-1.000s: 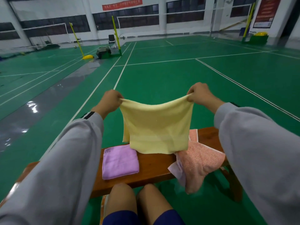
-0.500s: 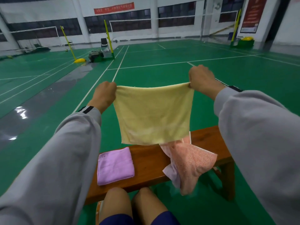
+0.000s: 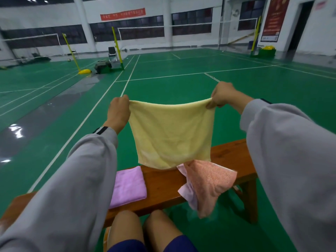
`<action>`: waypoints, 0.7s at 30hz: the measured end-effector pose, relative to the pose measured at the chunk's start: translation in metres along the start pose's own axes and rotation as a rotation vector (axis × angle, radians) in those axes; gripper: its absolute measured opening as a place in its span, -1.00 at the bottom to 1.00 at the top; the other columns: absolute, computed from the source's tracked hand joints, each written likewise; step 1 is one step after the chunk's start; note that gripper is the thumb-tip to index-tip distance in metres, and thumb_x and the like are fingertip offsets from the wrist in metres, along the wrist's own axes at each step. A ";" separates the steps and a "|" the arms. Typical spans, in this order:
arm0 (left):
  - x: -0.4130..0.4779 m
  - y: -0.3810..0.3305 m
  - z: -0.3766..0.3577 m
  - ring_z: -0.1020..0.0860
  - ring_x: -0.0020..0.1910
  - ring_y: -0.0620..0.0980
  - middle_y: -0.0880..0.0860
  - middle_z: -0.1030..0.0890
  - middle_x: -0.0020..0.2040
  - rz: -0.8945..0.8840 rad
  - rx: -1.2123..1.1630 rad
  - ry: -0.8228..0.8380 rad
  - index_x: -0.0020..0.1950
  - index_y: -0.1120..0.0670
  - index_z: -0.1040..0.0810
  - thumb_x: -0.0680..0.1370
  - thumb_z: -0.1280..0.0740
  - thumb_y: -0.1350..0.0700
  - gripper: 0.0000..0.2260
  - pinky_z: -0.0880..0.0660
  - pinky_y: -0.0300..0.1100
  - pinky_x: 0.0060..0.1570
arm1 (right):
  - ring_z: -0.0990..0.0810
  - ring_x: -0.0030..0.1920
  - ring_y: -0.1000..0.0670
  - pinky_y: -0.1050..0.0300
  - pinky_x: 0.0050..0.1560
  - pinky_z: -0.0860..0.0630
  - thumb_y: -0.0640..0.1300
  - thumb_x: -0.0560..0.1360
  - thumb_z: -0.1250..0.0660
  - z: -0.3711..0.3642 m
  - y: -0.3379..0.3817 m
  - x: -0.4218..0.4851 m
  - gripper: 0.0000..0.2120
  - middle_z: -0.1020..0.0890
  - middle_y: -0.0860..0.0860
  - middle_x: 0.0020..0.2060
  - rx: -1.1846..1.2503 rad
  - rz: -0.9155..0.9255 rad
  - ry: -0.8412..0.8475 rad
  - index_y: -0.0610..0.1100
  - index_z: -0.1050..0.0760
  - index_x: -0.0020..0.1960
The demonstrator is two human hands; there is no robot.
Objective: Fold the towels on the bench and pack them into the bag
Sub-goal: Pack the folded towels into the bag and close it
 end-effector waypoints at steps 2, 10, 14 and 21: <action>0.002 0.007 0.003 -0.54 -0.09 0.35 0.32 -0.57 -0.05 0.052 0.013 0.018 0.02 0.28 -0.55 0.49 -0.16 0.42 -0.78 -0.35 0.05 -0.21 | -0.64 -0.18 -0.08 0.03 0.01 -0.64 -0.12 0.29 -0.67 0.006 0.003 0.001 -0.70 -0.64 -0.09 -0.23 0.222 -0.018 0.058 -0.19 -0.59 -0.18; 0.026 0.033 0.020 -0.62 -0.06 0.25 0.22 -0.70 -0.07 0.141 -0.226 -0.115 -0.01 0.18 -0.72 0.44 -0.27 0.42 -0.70 -0.57 0.06 0.00 | -0.67 -0.04 -0.17 -0.14 0.00 -0.68 -0.32 0.35 -0.60 -0.007 0.024 0.003 -0.67 -0.65 -0.15 -0.15 0.857 -0.026 0.206 -0.11 -0.44 -0.17; 0.025 0.043 0.017 -0.63 0.00 0.23 0.23 -0.71 0.00 0.176 -0.253 -0.112 0.07 0.20 -0.72 0.46 -0.25 0.43 -0.67 -0.55 0.04 0.13 | -0.72 -0.01 -0.14 -0.05 -0.07 -0.68 -0.13 0.21 -0.66 -0.025 0.013 0.004 -0.45 -0.73 -0.17 0.00 1.092 -0.072 0.249 -0.29 -0.60 0.13; 0.014 0.047 0.020 -0.60 -0.06 0.31 0.29 -0.69 -0.07 0.118 -0.142 -0.066 0.00 0.24 -0.71 0.43 -0.23 0.46 -0.68 -0.53 0.08 -0.05 | -0.71 -0.09 -0.11 0.03 -0.13 -0.68 -0.30 0.47 -0.51 -0.047 0.009 0.013 -0.81 -0.69 -0.20 -0.02 0.897 -0.010 0.175 -0.29 -0.60 0.05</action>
Point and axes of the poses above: each hand's wrist, its own x-axis towards the middle knuckle, its own z-axis out of the back of the hand, y = z × x, the point moved 1 cm from there along x, towards the middle knuckle
